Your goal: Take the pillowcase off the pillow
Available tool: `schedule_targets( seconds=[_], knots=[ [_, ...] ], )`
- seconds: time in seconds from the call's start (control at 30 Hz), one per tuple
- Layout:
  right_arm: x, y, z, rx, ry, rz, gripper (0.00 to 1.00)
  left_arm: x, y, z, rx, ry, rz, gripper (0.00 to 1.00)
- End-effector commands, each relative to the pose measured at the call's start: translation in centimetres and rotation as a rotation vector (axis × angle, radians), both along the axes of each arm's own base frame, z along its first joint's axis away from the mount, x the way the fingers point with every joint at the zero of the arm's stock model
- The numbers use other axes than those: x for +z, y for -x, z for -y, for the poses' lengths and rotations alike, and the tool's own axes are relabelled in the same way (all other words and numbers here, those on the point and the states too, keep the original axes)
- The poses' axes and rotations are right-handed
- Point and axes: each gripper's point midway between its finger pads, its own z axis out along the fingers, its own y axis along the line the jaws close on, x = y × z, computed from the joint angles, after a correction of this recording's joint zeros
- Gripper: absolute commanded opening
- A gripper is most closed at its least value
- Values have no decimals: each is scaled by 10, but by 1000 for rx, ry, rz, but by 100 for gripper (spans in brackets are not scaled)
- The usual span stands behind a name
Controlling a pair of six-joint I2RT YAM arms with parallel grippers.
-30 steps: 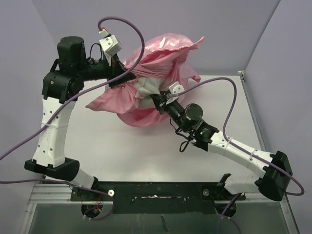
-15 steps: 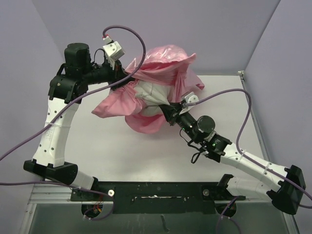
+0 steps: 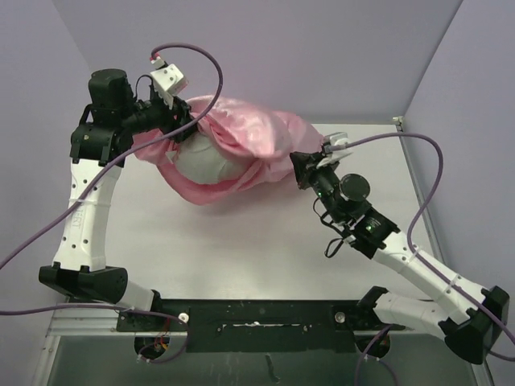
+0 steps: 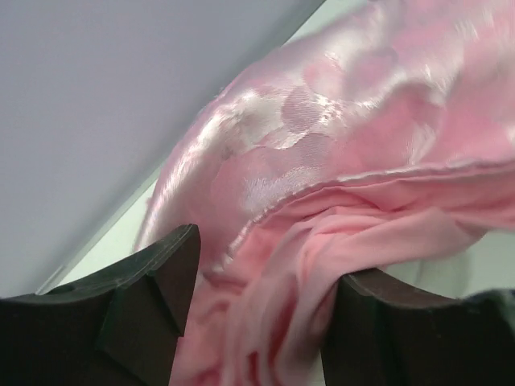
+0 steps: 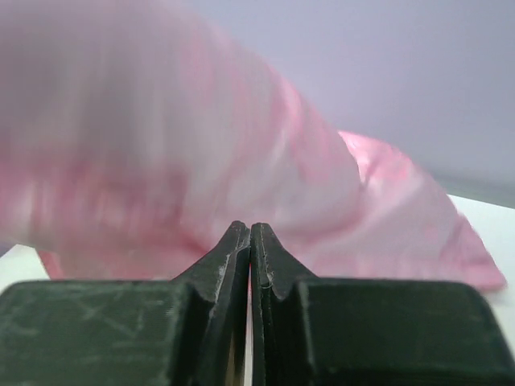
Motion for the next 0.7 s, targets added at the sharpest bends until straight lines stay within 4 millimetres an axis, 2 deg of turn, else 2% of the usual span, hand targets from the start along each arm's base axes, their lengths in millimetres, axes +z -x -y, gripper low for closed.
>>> schedule_targets(
  seconds=[0.0,0.03,0.07,0.1,0.17,0.23,0.33,0.4,0.43,0.53,0.6,0.67],
  knots=[
    [21,-13,-38,64,-37,-9,0,45,39,24,-114,92,58,45],
    [24,-13,-49,86,-24,0,0,43,42,28,-123,108,35,21],
    [28,-12,-59,105,-10,10,0,41,42,30,-119,124,12,4],
    [32,-10,-68,123,-1,21,0,39,41,30,-110,137,-7,0],
    [36,-2,-81,159,3,40,0,31,37,29,-98,138,-35,0],
    [38,3,-79,155,-11,46,2,27,39,30,-115,142,-58,0],
    [36,10,-59,106,-34,39,18,34,48,37,-169,162,-75,0],
    [28,17,-38,56,-15,13,25,43,52,44,-193,172,-75,0],
    [28,23,-23,19,-10,12,32,46,53,47,-200,177,-81,0],
    [27,54,5,21,1,59,51,60,58,58,-225,195,-83,0],
    [23,78,9,95,30,76,58,68,62,69,-242,197,-79,0],
    [17,101,-1,203,84,80,61,76,64,82,-253,190,-61,0]
  ],
)
